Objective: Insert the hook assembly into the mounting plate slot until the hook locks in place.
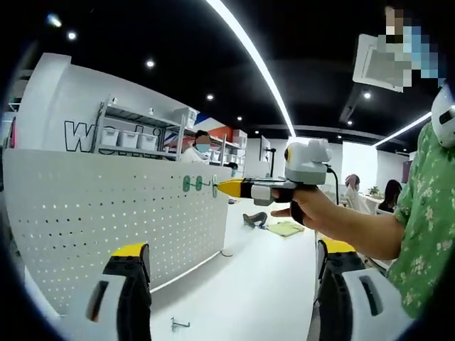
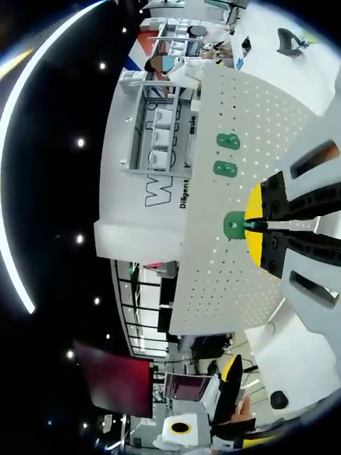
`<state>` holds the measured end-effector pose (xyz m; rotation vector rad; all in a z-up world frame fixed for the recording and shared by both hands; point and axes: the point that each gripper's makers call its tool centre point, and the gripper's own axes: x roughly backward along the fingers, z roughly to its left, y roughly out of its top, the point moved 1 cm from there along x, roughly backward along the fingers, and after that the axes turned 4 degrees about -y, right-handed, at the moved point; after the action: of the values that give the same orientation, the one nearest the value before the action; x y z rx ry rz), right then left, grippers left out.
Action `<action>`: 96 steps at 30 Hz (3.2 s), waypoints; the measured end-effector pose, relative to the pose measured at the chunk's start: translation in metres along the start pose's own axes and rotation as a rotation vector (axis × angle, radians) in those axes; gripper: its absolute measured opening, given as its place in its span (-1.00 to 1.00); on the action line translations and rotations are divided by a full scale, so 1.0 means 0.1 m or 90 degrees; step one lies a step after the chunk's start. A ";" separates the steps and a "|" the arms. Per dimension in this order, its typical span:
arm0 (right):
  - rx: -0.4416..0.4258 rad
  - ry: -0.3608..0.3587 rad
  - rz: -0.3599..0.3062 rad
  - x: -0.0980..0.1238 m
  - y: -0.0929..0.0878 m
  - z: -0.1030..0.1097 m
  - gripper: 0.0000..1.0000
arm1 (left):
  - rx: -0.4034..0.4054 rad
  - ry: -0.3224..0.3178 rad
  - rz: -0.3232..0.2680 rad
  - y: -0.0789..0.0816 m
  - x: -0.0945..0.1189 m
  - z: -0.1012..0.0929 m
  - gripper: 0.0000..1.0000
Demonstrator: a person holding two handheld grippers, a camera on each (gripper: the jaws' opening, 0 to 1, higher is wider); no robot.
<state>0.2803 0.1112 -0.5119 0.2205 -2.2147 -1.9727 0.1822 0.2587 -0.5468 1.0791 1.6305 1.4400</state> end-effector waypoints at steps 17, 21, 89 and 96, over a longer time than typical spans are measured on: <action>-0.007 -0.046 -0.013 -0.54 0.30 -0.16 -0.98 | 0.009 0.008 0.004 -0.08 0.22 0.13 0.96; -0.014 -0.059 -0.014 -0.63 0.30 -0.24 -0.98 | 0.012 0.006 0.004 -0.09 0.23 0.15 0.96; -0.040 -0.085 0.023 -1.13 -0.07 -0.35 -0.98 | 0.033 0.012 0.013 -0.23 0.24 0.35 0.88; -0.038 -0.084 0.024 -1.14 -0.08 -0.35 -0.98 | 0.033 0.013 0.012 -0.23 0.25 0.36 0.86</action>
<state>0.3990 0.1014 -0.5186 0.0411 -2.2164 -2.0852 0.2018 0.2953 -0.5741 1.1142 1.6850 1.4320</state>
